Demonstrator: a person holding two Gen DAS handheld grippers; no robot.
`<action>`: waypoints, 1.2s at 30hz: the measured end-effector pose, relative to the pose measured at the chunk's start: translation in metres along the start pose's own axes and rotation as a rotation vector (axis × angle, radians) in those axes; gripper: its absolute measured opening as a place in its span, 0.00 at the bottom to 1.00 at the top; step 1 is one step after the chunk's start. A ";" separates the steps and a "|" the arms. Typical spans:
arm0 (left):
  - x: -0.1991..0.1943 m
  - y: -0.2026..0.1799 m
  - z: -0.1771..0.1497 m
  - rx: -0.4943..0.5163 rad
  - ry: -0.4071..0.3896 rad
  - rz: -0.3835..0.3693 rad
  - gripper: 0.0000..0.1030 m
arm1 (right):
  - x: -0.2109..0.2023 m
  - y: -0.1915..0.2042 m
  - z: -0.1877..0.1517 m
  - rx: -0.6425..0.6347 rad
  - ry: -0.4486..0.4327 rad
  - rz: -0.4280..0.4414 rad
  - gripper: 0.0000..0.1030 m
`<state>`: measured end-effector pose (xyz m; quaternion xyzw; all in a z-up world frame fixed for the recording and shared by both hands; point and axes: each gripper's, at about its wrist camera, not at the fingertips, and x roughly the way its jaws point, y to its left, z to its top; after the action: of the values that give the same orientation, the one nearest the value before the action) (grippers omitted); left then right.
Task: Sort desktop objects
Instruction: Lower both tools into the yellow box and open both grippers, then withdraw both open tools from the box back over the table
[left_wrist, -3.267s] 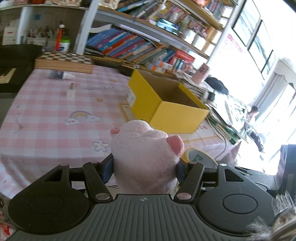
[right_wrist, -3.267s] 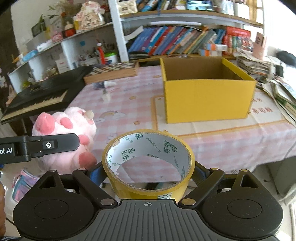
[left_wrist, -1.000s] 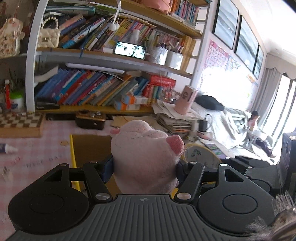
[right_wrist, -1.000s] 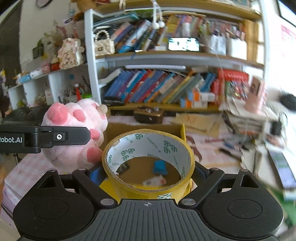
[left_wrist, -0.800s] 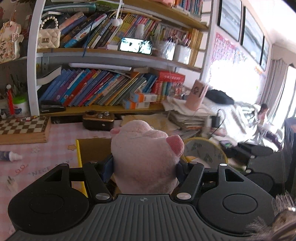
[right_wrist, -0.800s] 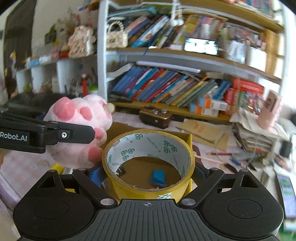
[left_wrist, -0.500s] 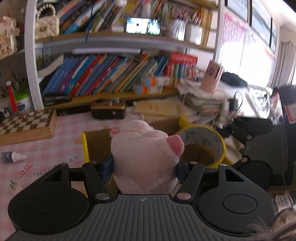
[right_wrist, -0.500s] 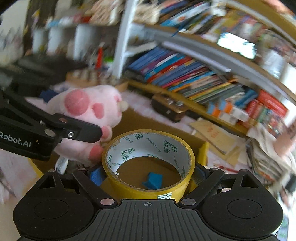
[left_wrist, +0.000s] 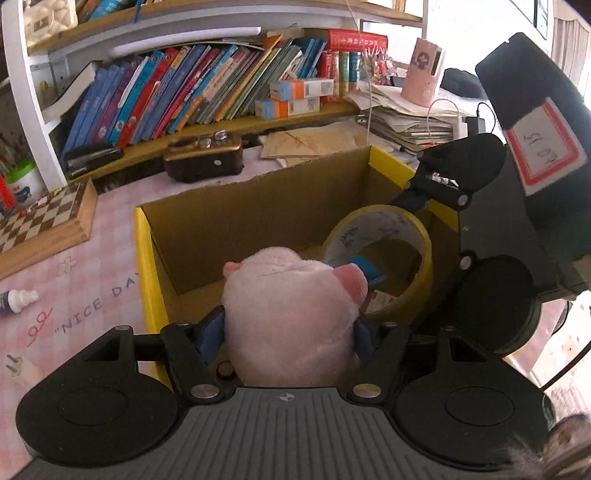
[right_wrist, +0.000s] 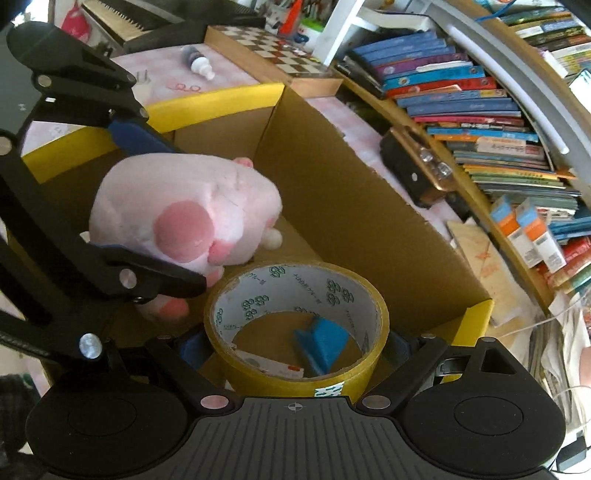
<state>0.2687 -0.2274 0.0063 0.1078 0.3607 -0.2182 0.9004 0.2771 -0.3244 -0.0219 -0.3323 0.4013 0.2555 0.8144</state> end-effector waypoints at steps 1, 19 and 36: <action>0.000 -0.001 0.000 0.003 0.003 0.004 0.64 | 0.001 -0.001 -0.001 0.007 0.009 0.007 0.90; -0.045 -0.008 0.005 -0.008 -0.141 0.007 0.97 | -0.036 -0.007 -0.003 0.039 -0.137 -0.082 0.91; -0.129 -0.009 -0.010 -0.178 -0.315 0.059 1.00 | -0.138 0.000 -0.039 0.355 -0.407 -0.190 0.92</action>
<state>0.1758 -0.1910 0.0884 0.0029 0.2297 -0.1730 0.9578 0.1829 -0.3743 0.0742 -0.1623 0.2352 0.1653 0.9439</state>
